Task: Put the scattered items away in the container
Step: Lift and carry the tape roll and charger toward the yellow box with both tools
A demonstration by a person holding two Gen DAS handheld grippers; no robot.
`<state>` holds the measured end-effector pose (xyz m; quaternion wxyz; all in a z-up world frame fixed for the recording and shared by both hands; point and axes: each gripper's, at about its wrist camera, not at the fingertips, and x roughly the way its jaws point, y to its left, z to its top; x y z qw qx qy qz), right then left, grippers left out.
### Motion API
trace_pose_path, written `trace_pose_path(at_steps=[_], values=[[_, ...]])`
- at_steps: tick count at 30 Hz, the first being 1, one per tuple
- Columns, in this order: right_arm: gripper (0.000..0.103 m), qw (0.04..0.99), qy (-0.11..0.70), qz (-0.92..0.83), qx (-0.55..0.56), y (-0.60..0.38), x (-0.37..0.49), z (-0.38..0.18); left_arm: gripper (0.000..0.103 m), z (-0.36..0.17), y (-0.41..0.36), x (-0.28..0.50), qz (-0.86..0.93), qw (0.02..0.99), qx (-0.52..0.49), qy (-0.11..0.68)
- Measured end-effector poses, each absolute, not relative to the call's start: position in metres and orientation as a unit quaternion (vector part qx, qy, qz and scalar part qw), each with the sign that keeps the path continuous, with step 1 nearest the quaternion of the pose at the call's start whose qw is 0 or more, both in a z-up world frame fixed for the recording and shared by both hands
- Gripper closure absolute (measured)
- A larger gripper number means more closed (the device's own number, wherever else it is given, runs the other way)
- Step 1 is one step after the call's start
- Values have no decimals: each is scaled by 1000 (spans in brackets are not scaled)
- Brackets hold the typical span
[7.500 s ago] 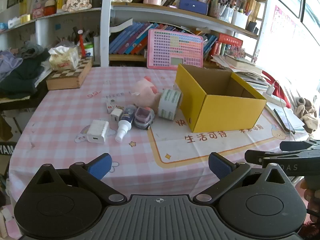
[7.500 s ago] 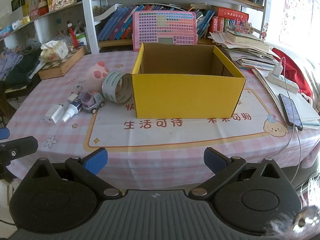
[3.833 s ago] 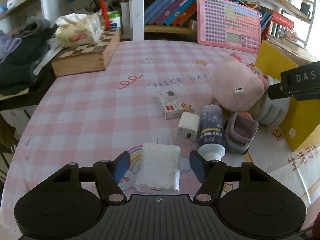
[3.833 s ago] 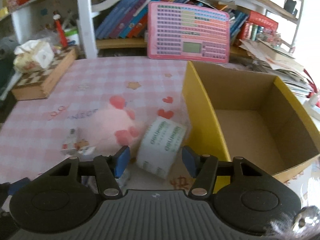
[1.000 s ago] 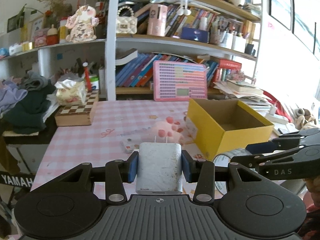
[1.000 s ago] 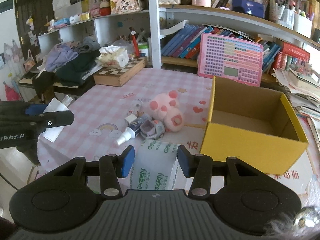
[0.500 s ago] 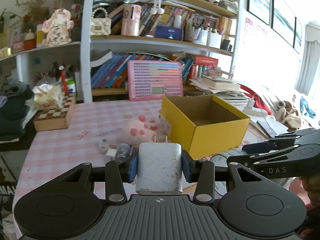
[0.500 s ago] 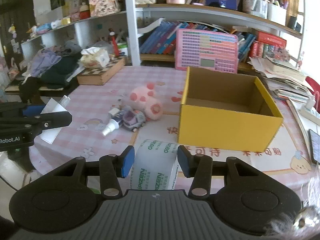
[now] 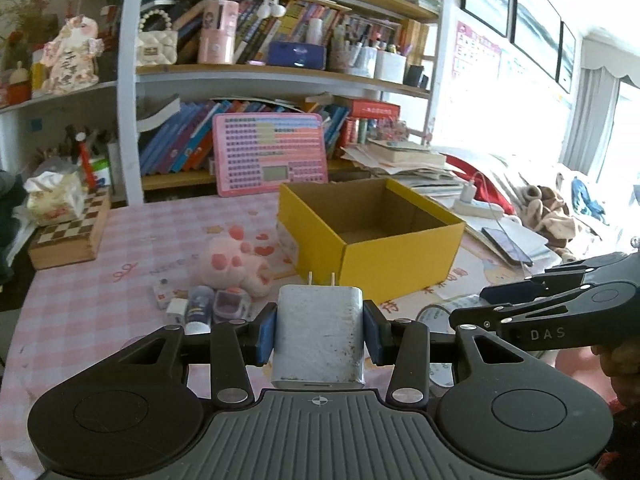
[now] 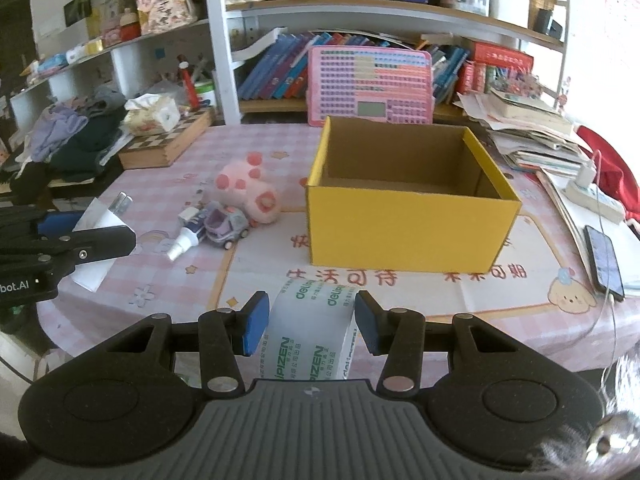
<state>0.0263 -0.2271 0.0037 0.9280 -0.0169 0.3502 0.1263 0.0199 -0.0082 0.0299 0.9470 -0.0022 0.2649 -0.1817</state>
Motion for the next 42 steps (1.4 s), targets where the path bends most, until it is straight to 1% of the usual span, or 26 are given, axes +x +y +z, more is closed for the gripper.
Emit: trace_pose_path(at_steps=[20, 42], values=[[58, 931, 357, 79, 5, -279, 33, -1, 60, 28, -59, 47, -234, 933, 17, 272], [58, 929, 362, 70, 19, -308, 61, -7, 60, 26, -90, 81, -252, 926, 32, 278]])
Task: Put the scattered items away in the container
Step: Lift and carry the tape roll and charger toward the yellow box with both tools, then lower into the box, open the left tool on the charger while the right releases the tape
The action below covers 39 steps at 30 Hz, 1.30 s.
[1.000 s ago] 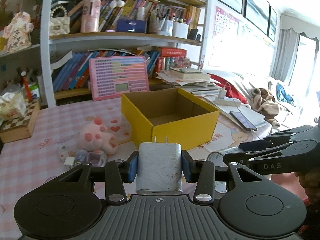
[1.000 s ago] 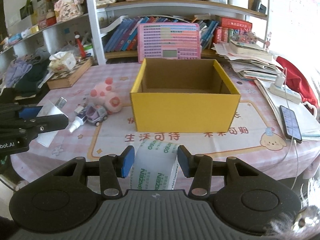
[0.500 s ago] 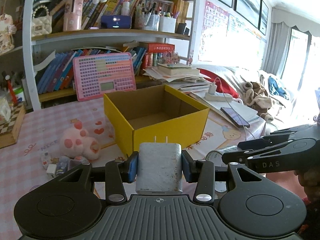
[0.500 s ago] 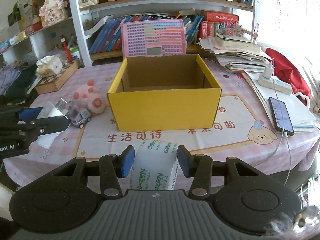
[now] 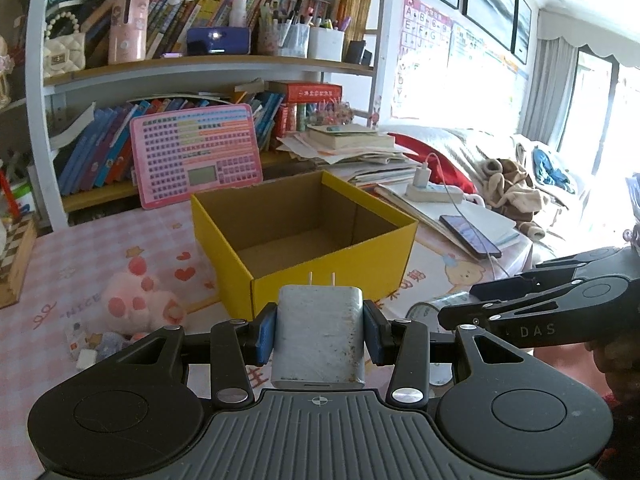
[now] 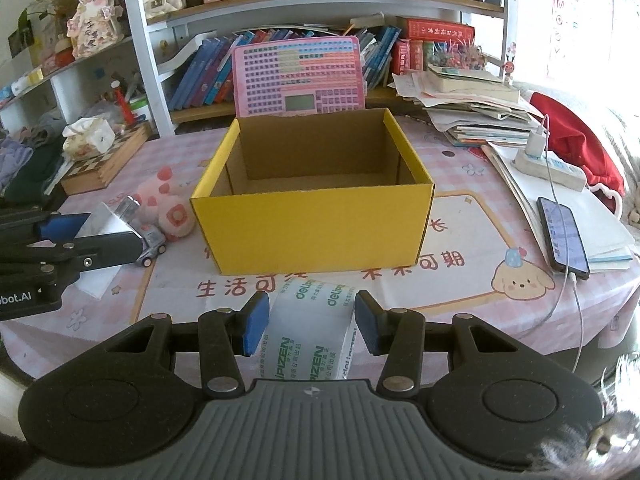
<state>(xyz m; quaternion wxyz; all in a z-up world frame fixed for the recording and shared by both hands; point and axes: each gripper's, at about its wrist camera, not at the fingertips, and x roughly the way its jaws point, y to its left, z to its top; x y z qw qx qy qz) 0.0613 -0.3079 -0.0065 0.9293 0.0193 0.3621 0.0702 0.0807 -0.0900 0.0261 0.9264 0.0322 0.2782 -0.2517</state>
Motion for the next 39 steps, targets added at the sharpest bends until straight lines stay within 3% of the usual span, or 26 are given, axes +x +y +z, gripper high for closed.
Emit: trace_pose_path(at_steps=[24, 34, 39], values=[[58, 952, 270, 141, -22, -344, 178, 42, 60, 52, -131, 178, -236, 943, 29, 234], [58, 942, 262, 197, -69, -352, 253, 41, 60, 42, -157, 224, -204, 945, 40, 253], [58, 916, 308, 235, -105, -348, 298, 16, 60, 22, -176, 253, -196, 936, 58, 285]])
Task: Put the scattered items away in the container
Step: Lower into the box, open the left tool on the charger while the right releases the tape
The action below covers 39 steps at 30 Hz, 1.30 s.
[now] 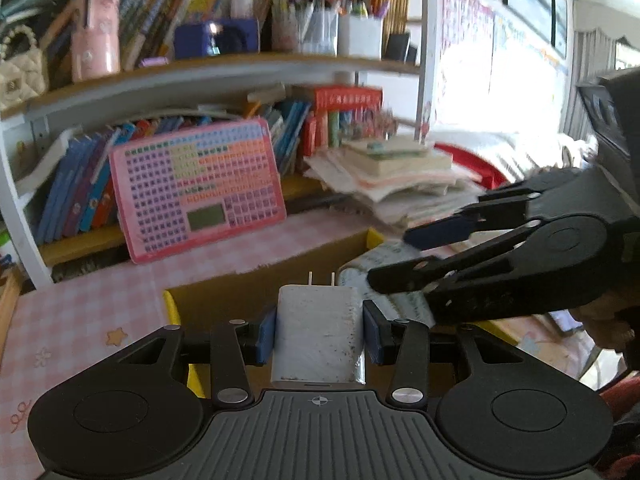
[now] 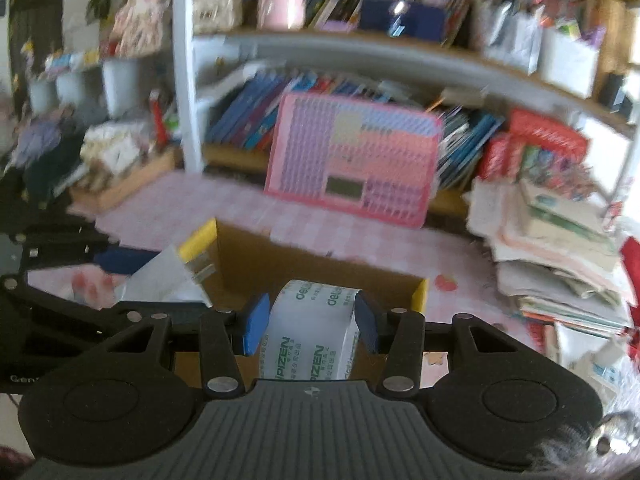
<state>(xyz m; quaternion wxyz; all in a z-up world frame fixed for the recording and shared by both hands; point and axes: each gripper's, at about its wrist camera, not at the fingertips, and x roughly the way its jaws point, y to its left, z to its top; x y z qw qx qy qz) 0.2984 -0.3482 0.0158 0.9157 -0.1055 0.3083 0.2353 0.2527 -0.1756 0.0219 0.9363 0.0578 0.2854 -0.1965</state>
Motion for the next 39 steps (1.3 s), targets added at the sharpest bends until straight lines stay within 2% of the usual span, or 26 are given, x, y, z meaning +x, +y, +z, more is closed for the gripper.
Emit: trace_pose_path(at_steps=[10, 19, 28, 31, 33, 35, 39], values=[[58, 845, 364, 302, -250, -322, 356, -41, 60, -22, -197, 306, -184, 903, 132, 366], [58, 803, 357, 353, -321, -301, 372, -47, 59, -37, -203, 322, -170, 884, 165, 402], [57, 803, 360, 358, -311, -295, 381, -45, 43, -26, -189, 313, -152, 897, 144, 389], [58, 807, 365, 361, -291, -296, 383, -43, 35, -16, -182, 303, -143, 907, 135, 373], [54, 808, 372, 371, -266, -297, 384, -38, 34, -10, -175, 298, -133, 912, 127, 366], [46, 813, 374, 374, -244, -298, 385, -33, 31, -4, -167, 293, -125, 918, 113, 360], [39, 826, 373, 372, -202, -301, 382, -19, 27, 10, -153, 281, -109, 930, 87, 339]])
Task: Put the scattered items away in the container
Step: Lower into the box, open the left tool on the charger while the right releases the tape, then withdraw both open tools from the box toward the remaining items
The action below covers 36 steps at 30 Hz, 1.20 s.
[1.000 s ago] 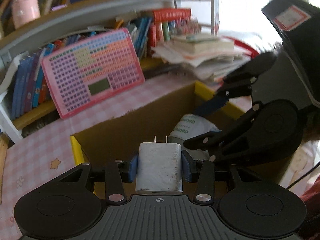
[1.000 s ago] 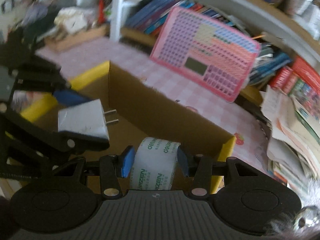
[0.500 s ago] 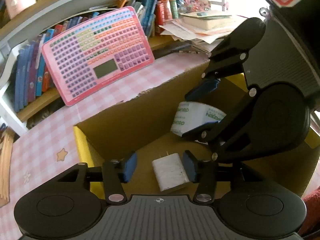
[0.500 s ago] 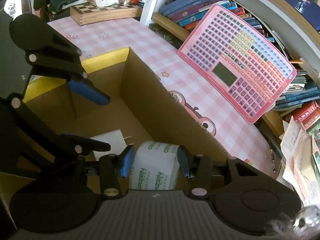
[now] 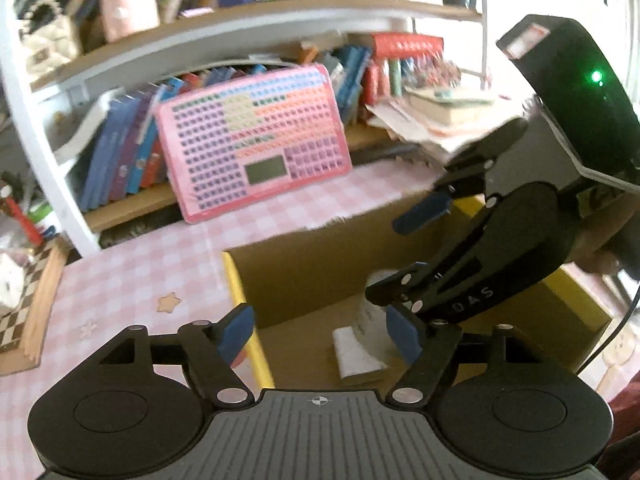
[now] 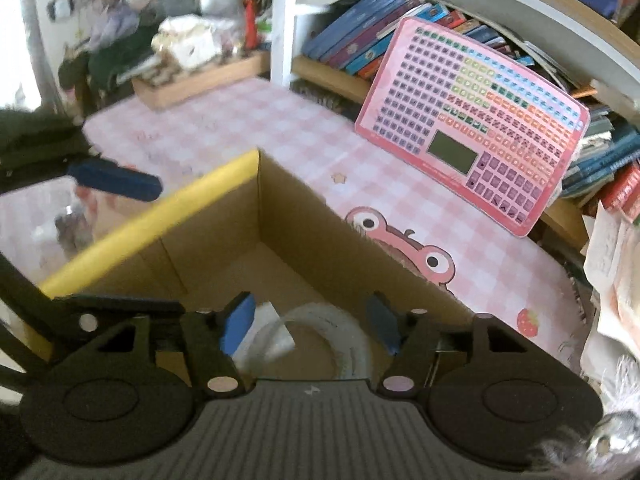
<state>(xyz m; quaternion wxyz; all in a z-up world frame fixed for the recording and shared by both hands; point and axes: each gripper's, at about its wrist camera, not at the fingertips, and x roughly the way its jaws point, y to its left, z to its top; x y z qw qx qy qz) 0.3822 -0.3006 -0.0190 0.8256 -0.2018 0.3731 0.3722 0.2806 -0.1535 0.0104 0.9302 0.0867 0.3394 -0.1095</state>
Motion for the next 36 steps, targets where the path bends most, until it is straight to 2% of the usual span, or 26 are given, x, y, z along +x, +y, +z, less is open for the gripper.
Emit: trace_pose_path(at_steps=[3, 7, 9, 12, 23, 36], values=[[37, 836, 368, 366, -178, -304, 375, -8, 22, 19, -148, 268, -103, 938, 71, 325], [32, 855, 350, 348, -159, -310, 359, 7, 21, 27, -143, 252, -101, 945, 59, 306], [30, 865, 343, 336, -146, -314, 349, 15, 14, 32, -138, 243, -102, 948, 52, 298], [28, 880, 335, 314, -125, -322, 336, 22, 11, 36, -131, 231, -107, 951, 37, 288], [18, 924, 309, 215, -67, -340, 272, 28, 7, 38, -102, 188, -107, 956, 6, 272], [17, 948, 286, 138, -34, -317, 199, 26, 7, 36, -57, 131, -108, 958, -6, 267]])
